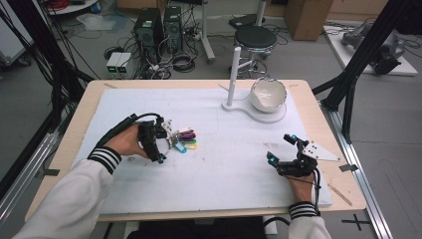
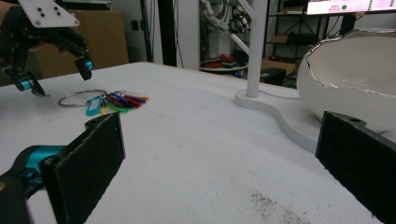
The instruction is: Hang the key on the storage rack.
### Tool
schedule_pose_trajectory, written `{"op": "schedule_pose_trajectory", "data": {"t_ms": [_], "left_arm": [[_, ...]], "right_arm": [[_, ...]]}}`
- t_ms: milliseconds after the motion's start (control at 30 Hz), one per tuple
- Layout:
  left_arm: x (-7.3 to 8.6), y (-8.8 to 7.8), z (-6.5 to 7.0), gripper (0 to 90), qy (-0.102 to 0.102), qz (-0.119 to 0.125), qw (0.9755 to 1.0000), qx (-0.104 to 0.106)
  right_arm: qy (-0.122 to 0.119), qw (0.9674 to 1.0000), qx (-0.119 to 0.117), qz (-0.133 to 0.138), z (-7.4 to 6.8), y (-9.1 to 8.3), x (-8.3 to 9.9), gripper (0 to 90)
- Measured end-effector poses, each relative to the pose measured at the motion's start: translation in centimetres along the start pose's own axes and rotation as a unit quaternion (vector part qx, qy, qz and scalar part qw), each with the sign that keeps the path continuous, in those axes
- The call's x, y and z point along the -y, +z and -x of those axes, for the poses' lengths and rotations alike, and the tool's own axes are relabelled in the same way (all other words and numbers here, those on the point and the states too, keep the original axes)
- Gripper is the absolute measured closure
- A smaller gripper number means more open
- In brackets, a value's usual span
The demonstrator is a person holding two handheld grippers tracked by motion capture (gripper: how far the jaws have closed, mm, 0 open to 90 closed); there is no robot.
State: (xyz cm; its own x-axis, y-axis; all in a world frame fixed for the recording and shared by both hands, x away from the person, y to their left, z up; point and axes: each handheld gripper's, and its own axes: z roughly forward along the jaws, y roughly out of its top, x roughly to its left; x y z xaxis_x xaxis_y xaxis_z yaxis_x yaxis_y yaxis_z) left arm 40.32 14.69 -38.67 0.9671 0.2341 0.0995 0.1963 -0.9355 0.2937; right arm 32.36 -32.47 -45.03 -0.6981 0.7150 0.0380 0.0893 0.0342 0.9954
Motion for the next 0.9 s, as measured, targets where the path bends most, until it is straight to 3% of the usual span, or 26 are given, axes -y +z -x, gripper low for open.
{"op": "schedule_pose_trajectory", "data": {"t_ms": [167,700,900], "left_arm": [[-0.03,0.24,0.01,18.9,-0.002,-0.011,0.9999,0.0],[-0.16,0.75,0.12,44.0,-0.022,-0.051,0.9983,0.018],[-0.13,0.81,0.13,52.4,-0.031,-0.061,0.9976,0.012]], "right_arm": [[0.0,1.0,0.0,0.0,0.0,0.0,0.0,0.9],[0.0,1.0,0.0,0.001,0.04,0.01,0.01,0.9],[0.0,1.0,0.0,0.001,0.04,0.01,0.0,0.9]]}}
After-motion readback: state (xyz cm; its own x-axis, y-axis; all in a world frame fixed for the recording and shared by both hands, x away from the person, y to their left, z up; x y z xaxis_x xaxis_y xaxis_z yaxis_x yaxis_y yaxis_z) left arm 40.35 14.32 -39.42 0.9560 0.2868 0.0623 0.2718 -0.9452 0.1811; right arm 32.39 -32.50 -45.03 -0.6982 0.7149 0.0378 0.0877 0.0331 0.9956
